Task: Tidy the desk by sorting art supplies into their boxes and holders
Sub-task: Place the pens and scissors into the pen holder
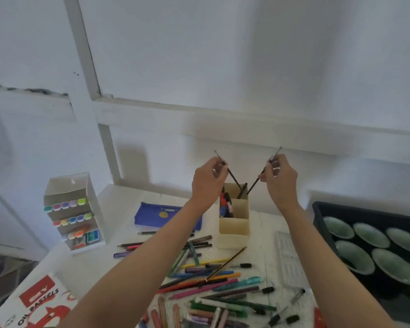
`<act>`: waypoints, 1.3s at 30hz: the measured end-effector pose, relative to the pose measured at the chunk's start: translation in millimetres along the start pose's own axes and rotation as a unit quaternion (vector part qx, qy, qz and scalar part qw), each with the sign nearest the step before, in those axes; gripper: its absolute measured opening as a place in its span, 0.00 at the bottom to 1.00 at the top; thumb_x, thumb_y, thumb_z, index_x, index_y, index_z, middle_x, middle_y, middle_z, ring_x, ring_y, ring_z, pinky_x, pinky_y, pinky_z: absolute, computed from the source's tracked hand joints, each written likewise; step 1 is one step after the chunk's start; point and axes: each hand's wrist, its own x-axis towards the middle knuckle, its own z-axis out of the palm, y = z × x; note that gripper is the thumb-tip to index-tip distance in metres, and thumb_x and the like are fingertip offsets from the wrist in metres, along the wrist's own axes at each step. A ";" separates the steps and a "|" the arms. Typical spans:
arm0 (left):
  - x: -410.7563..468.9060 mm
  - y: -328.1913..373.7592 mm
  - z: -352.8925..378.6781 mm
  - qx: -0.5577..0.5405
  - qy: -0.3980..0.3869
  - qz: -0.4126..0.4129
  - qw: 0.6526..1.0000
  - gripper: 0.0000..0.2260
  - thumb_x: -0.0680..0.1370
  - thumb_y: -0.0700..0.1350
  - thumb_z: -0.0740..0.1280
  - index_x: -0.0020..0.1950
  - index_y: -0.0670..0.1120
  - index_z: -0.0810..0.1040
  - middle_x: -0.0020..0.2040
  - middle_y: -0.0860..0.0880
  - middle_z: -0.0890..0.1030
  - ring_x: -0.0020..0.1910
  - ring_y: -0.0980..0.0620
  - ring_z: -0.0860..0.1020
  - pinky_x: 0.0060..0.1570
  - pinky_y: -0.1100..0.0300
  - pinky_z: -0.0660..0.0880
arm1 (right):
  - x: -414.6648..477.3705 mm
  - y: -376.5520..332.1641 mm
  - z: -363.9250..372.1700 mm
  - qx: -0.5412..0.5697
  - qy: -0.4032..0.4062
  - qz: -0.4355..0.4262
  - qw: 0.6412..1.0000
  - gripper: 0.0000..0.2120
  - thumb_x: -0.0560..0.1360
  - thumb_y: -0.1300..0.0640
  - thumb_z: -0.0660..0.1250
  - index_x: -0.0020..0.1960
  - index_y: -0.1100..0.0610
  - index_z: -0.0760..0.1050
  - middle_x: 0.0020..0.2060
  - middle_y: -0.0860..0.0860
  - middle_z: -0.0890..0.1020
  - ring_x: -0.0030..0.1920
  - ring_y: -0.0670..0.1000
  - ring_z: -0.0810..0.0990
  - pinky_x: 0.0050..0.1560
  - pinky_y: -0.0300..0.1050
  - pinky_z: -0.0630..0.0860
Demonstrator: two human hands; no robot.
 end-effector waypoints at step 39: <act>-180.9 -95.8 -77.4 0.162 -0.323 -0.033 0.932 0.12 0.73 0.31 0.65 0.48 0.46 0.82 0.46 0.52 0.75 0.45 0.56 0.74 0.47 0.69 0.69 | -240.6 70.9 -37.9 -0.098 -0.255 0.050 0.961 0.10 0.71 0.72 0.67 0.46 0.59 0.81 0.41 0.46 0.80 0.40 0.43 0.79 0.44 0.26 0.72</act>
